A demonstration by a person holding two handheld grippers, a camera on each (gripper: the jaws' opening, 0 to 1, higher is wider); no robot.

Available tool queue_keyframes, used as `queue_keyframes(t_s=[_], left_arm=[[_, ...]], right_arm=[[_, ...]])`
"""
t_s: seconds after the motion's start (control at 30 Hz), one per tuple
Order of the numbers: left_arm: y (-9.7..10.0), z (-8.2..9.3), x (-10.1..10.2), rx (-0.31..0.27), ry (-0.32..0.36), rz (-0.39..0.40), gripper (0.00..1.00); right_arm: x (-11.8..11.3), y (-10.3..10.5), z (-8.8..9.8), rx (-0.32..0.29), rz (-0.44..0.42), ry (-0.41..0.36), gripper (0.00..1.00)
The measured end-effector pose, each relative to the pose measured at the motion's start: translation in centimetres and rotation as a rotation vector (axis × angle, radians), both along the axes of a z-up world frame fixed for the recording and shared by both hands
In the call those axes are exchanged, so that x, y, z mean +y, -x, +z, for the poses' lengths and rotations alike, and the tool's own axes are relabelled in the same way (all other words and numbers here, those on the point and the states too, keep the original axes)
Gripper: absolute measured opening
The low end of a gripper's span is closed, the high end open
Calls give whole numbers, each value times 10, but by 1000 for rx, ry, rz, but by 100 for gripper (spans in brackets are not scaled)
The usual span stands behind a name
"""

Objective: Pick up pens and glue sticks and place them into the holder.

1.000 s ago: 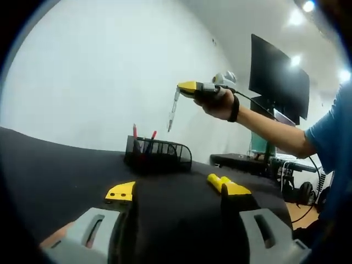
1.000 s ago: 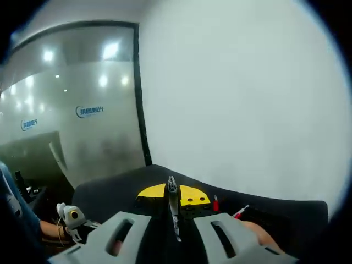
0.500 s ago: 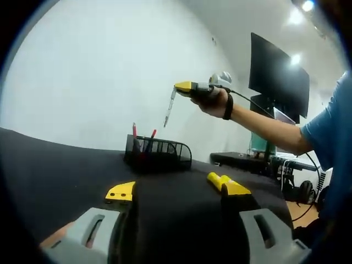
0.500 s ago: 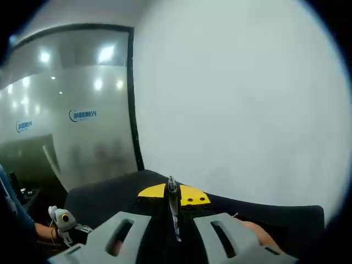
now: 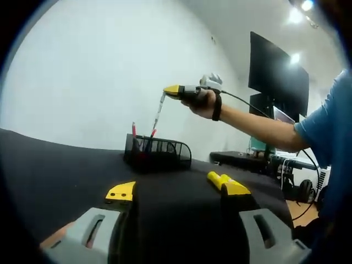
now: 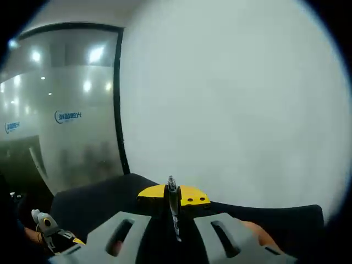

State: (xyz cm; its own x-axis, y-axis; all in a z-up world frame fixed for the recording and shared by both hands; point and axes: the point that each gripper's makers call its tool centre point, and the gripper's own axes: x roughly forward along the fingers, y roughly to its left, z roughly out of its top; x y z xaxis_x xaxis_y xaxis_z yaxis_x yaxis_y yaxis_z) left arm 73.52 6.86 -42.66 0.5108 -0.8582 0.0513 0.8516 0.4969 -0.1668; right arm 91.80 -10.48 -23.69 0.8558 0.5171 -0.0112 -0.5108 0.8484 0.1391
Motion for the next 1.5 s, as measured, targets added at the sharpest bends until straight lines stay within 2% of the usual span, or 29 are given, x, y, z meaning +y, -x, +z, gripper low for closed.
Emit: queue_keyframes(t_s=[0.33,0.73,1.03,1.3,1.5], left_arm=[[1,1,-1,-2,5,-8,58],[2,2,-1,-6,12,-9,57],[2,2,-1,-9,10,-10,57],[2,2,-1,-11,6,-13,57],[2,2,-1,-12,5,-10,57]], right_arm=[[-6,-28,-18,17,-62,11,4],[-9,-43,-26,12,-127,-3,4],[-6,-53,-56,73,-146,21,4],[-2,-51,-73,120,-163,58,4],[-2,-56,-83,164,-174,57,4]])
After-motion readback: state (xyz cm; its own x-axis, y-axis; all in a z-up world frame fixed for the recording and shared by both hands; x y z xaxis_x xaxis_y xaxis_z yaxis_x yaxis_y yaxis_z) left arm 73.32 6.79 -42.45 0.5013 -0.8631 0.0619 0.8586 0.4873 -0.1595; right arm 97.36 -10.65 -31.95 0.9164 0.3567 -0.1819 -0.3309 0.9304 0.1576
